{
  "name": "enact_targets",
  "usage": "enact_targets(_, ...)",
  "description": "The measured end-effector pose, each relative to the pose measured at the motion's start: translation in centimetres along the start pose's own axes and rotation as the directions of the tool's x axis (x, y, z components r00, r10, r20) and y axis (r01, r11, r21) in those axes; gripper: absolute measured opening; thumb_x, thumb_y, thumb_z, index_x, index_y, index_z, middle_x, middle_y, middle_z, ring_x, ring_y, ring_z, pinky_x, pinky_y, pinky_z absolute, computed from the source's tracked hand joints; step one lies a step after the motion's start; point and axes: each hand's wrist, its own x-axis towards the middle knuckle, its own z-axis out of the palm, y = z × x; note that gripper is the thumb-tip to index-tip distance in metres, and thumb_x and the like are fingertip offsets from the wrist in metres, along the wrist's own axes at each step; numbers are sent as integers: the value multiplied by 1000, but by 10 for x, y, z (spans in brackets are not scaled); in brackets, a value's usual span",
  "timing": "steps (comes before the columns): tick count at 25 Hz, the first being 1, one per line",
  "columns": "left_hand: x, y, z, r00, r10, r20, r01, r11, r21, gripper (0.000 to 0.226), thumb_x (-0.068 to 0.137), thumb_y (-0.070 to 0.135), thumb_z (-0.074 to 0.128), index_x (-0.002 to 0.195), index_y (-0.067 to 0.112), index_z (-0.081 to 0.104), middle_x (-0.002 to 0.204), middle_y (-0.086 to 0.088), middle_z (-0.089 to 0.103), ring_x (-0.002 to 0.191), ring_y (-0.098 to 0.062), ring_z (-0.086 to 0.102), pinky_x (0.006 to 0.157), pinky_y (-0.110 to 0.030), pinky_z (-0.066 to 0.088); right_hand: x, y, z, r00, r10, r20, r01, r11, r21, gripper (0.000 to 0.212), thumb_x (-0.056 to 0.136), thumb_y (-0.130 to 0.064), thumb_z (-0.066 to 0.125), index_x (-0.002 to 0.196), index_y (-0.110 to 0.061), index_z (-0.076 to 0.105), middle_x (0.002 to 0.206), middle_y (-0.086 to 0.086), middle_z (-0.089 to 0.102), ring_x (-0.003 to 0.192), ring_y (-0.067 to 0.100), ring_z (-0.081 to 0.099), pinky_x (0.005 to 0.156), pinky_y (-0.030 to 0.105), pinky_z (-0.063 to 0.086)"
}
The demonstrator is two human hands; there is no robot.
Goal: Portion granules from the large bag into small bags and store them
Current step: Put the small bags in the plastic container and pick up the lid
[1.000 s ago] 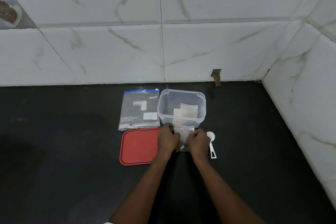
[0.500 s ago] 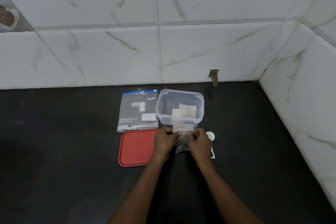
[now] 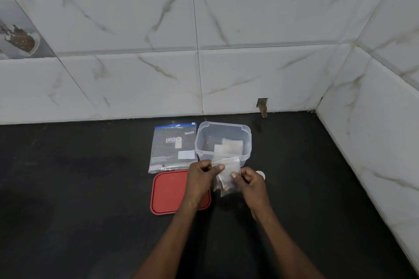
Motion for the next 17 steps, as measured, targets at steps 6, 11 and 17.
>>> enact_targets(6,-5,8,0,1000,-11,6,11,1000,-14,35,86,19,79,70,-10,66,69,-25,66,66,-28,58,67,-43,48,-8,-12,0,989,86,118,-104,982,158,21,91,-7,66,111,-11,70,103,10,75,96,27,72,82,41,58)
enact_targets(11,11,31,-12,939,112,-325,-30,969,245,17,92,22,72,86,7,79,76,-9,76,67,-23,71,69,-40,61,-2,-14,3,989,73,-130,-72,997,17,12,95,-6,60,89,-2,70,88,19,73,75,27,70,56,29,57)
enact_targets(17,70,49,-35,963,92,-254,72,818,570,43,92,31,70,125,4,70,105,-14,77,93,-29,74,89,-36,57,8,-35,-8,985,-20,-174,-11,984,-175,10,96,-11,58,89,-10,65,89,4,73,82,21,73,67,41,63)
